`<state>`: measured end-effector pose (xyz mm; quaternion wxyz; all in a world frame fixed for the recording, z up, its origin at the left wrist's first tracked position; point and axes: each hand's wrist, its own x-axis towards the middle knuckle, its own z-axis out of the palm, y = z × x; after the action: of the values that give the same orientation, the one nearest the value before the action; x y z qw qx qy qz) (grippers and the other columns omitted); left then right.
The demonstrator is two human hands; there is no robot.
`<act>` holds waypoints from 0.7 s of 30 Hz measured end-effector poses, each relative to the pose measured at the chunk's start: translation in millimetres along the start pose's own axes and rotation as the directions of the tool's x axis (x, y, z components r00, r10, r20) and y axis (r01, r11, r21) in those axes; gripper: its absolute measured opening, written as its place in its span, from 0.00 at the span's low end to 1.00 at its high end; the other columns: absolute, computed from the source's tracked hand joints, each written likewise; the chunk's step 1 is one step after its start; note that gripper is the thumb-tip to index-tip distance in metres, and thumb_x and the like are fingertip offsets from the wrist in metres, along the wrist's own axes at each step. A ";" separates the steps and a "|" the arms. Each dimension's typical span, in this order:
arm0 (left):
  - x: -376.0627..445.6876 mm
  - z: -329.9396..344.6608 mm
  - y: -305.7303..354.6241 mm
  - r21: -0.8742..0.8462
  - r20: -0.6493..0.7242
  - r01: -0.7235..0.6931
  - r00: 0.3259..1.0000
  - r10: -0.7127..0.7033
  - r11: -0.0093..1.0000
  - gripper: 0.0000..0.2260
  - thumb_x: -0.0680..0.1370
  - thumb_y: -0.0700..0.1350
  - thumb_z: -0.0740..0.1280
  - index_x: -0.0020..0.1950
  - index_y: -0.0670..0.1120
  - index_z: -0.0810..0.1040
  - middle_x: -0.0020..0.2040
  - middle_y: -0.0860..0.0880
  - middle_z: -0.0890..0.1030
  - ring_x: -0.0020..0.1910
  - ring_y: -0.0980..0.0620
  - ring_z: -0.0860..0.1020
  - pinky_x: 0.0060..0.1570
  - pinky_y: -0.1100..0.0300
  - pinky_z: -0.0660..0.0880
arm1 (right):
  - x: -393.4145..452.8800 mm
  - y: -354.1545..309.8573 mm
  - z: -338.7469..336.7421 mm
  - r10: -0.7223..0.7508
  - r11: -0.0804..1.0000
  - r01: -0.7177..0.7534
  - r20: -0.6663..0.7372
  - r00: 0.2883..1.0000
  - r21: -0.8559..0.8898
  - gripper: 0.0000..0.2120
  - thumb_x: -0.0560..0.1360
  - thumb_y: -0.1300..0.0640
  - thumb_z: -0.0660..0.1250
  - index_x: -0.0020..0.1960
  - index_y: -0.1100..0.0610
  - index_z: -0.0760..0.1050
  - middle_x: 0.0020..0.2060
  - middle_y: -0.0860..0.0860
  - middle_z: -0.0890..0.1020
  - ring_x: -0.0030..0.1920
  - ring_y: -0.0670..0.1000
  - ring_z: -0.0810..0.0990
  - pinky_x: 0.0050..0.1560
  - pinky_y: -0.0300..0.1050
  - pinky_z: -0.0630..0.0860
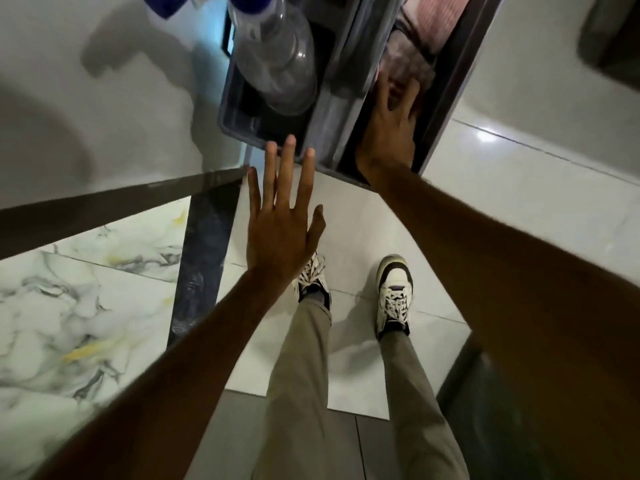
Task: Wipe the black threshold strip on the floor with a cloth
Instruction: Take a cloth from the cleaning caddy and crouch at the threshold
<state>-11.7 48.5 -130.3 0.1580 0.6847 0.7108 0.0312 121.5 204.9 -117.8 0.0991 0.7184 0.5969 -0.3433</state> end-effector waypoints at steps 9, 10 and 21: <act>-1.2 -7.8 8.0 0.016 -0.066 0.034 0.997 -0.033 0.999 0.34 0.87 0.61 0.58 0.89 0.46 0.57 0.89 0.37 0.57 0.88 0.35 0.55 0.86 0.34 0.47 | -23.6 -6.8 -43.1 -0.067 0.997 0.071 -0.139 0.988 0.027 0.26 0.86 0.56 0.65 0.82 0.55 0.64 0.84 0.57 0.61 0.82 0.57 0.65 0.83 0.47 0.65; -1.2 -10.0 10.9 0.016 -0.072 0.044 0.997 -0.043 0.999 0.33 0.88 0.61 0.56 0.89 0.46 0.58 0.89 0.37 0.58 0.88 0.35 0.56 0.86 0.35 0.47 | -33.7 -6.4 -52.3 -0.063 0.997 0.070 -0.152 0.986 0.038 0.25 0.86 0.56 0.64 0.82 0.56 0.64 0.82 0.56 0.64 0.81 0.56 0.66 0.82 0.45 0.64; -177.3 -53.7 102.1 -0.310 -0.035 0.541 0.815 -0.578 0.782 0.32 0.88 0.56 0.58 0.89 0.44 0.57 0.89 0.37 0.56 0.89 0.38 0.56 0.88 0.38 0.51 | -229.7 46.9 -62.1 -0.394 0.873 0.415 -0.130 0.910 0.257 0.14 0.87 0.58 0.62 0.70 0.61 0.77 0.54 0.58 0.85 0.50 0.55 0.84 0.56 0.50 0.82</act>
<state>74.5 -110.4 -20.5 0.2112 0.4090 0.8784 0.1290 176.3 45.3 56.4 -0.0990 0.5963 0.6826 -0.4107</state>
